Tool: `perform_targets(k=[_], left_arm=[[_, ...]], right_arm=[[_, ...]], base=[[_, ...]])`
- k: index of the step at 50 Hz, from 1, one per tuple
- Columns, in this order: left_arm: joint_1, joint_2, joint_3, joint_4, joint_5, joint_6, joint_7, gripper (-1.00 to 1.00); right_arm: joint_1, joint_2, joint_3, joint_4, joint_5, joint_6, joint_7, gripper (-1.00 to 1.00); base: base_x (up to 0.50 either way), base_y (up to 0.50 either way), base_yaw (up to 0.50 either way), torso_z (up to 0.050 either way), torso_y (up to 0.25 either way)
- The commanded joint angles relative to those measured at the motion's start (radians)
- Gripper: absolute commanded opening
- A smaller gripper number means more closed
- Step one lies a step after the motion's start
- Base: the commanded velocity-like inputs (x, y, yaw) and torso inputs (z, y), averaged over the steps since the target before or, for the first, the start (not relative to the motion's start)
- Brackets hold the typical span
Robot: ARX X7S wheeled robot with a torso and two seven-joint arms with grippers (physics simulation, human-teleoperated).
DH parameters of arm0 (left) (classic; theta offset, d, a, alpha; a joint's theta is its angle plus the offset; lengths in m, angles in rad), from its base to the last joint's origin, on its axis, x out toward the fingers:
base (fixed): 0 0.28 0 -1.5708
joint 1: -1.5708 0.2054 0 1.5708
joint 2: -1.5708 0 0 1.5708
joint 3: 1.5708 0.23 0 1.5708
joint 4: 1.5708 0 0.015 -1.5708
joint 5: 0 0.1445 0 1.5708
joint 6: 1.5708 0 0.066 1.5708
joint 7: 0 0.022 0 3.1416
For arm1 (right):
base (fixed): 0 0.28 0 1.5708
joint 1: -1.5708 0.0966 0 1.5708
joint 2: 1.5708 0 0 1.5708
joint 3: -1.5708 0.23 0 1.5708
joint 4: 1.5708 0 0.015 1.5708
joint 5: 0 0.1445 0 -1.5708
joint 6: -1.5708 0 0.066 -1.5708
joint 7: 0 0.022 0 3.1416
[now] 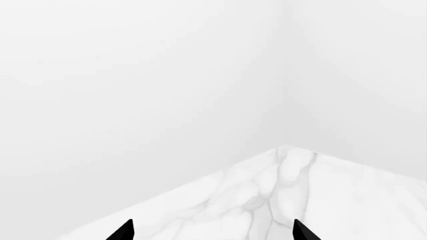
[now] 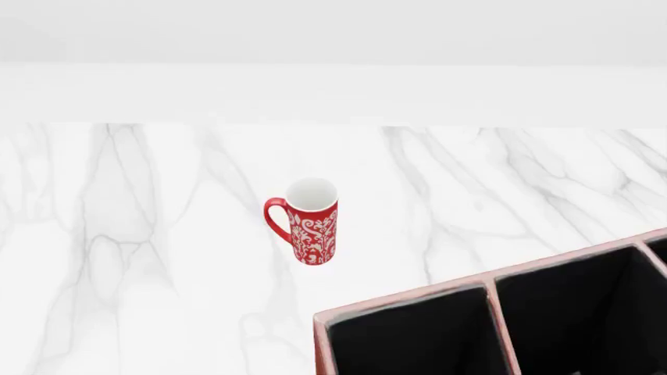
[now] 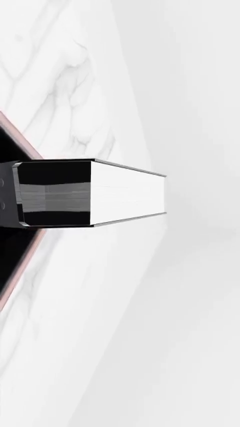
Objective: Pick up the book and place it in the right compartment of the caddy.
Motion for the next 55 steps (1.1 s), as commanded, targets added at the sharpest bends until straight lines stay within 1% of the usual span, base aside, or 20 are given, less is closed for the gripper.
perform_targets(k=[1, 7, 21, 55], left_arm=[[0.002, 0.019, -0.019, -0.001, 0.017, 0.0, 0.022, 1.0], [0.002, 0.019, -0.018, -0.004, 0.016, 0.003, 0.022, 1.0], [0.003, 0.018, -0.013, -0.003, 0.017, 0.002, 0.019, 1.0], [-0.001, 0.012, -0.006, -0.006, 0.012, 0.001, 0.014, 1.0]], right_arm=[[0.004, -0.018, 0.023, 0.006, -0.03, -0.013, -0.045, -1.0], [0.008, -0.015, 0.028, 0.005, -0.022, -0.003, -0.04, -1.0], [-0.014, -0.019, 0.016, 0.026, -0.032, -0.037, -0.056, -1.0], [-0.085, -0.051, -0.031, 0.14, -0.086, -0.159, -0.127, -1.0]], base=[[0.0, 0.0, 0.0, 0.0, 0.0], [0.0, 0.0, 0.0, 0.0, 0.002], [0.0, 0.0, 0.0, 0.001, 0.001], [0.0, 0.0, 0.0, 0.0, 0.001]])
